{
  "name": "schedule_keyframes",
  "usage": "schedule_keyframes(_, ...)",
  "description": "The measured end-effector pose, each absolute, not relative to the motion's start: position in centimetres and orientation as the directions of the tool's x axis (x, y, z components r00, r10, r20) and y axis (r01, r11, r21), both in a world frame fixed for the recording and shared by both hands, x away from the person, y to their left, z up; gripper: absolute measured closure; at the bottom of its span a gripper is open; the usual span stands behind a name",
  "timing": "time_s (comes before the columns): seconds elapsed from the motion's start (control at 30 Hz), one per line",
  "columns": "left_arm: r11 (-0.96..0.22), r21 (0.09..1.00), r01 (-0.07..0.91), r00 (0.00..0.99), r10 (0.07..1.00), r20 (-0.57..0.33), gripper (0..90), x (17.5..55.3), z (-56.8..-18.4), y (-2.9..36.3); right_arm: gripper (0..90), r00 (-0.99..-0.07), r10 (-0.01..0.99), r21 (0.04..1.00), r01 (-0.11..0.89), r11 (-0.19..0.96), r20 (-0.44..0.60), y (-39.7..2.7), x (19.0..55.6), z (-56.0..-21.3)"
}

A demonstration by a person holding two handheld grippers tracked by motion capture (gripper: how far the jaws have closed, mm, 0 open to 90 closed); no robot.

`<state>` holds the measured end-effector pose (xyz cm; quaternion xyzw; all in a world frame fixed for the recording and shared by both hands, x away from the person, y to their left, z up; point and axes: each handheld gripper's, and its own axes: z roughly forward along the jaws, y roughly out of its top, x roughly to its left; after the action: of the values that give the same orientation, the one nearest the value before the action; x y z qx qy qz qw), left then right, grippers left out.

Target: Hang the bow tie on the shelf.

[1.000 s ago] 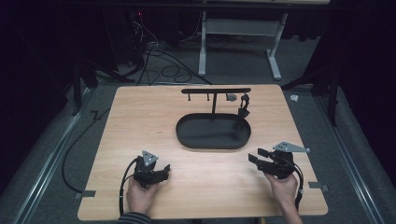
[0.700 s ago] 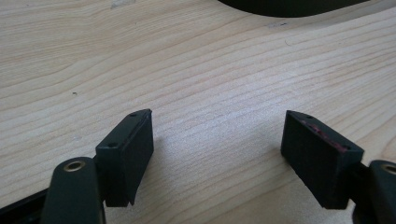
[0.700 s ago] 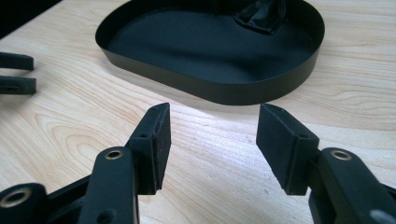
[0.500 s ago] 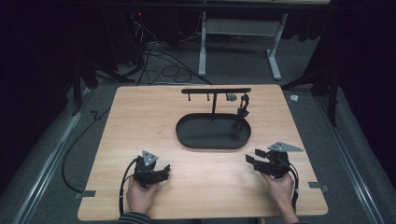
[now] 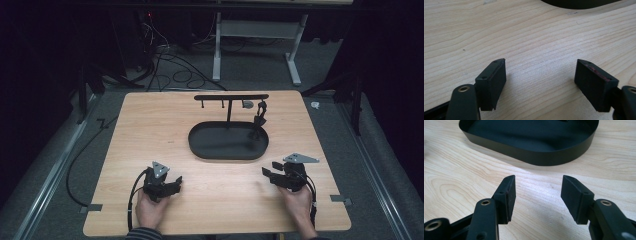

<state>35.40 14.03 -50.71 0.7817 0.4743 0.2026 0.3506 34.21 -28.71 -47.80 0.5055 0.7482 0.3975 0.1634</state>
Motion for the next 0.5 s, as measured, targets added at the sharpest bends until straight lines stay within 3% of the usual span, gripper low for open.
schedule_keyframes(0.5,-0.304,0.740,0.600,0.468,0.884,-0.016,25.8,35.4,-50.7,14.0,47.2,-0.427,0.901,0.735,0.633,0.244,0.069,-27.7,34.9,-49.0)
